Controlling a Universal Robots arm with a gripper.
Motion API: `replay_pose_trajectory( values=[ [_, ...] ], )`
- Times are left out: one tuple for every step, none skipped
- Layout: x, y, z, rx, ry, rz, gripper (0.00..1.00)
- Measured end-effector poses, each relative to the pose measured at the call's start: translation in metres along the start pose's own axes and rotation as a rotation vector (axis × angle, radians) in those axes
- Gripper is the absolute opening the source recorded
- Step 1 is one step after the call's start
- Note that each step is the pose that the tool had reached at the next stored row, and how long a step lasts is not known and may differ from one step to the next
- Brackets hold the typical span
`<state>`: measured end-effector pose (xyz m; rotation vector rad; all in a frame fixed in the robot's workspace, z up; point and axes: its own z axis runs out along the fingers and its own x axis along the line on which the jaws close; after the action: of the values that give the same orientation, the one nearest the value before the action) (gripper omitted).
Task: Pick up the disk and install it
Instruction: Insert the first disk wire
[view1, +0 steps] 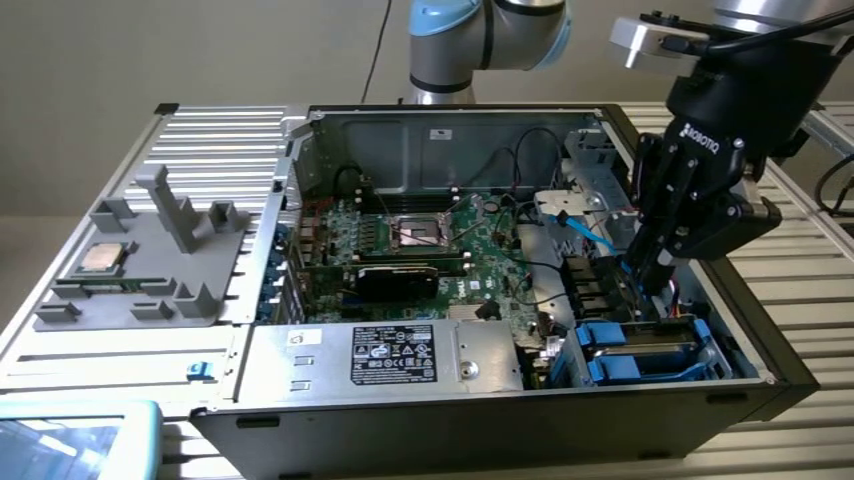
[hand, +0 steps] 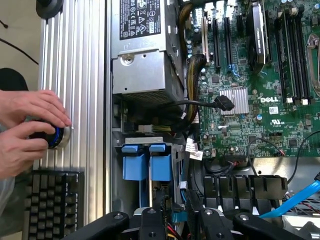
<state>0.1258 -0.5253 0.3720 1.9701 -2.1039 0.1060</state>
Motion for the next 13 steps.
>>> replay_pose_trajectory(
  values=[
    [-0.0001, -0.0001, 0.001, 0.001, -0.0005, 0.0, 0.31],
    [-0.0001, -0.0002, 0.0018, 0.0017, -0.0014, 0.0, 0.31],
    [0.0005, -0.0003, 0.0025, 0.0018, -0.0052, 0.0, 0.31],
    [0.0012, -0.0005, 0.0033, 0.0015, -0.0101, -0.001, 0.31],
    [0.0023, -0.0006, 0.0038, 0.0014, -0.0142, -0.001, 0.31],
    [0.0036, -0.0007, 0.0044, 0.0011, -0.019, -0.002, 0.31],
    [0.0047, -0.0008, 0.0049, 0.0009, -0.0226, -0.002, 0.31],
    [0.0052, -0.0009, 0.0053, 0.0008, -0.0243, -0.003, 0.31],
    [0.0057, -0.001, 0.0057, 0.0008, -0.0259, -0.003, 0.31],
    [0.0059, -0.0011, 0.0061, 0.0007, -0.0268, -0.003, 0.31],
    [0.0059, -0.0011, 0.0064, 0.0007, -0.0273, -0.003, 0.31],
    [0.0062, -0.0012, 0.0066, 0.0007, -0.0278, -0.003, 0.31],
    [0.0064, -0.0012, 0.0068, 0.0007, -0.0284, -0.003, 0.31]
  ],
)
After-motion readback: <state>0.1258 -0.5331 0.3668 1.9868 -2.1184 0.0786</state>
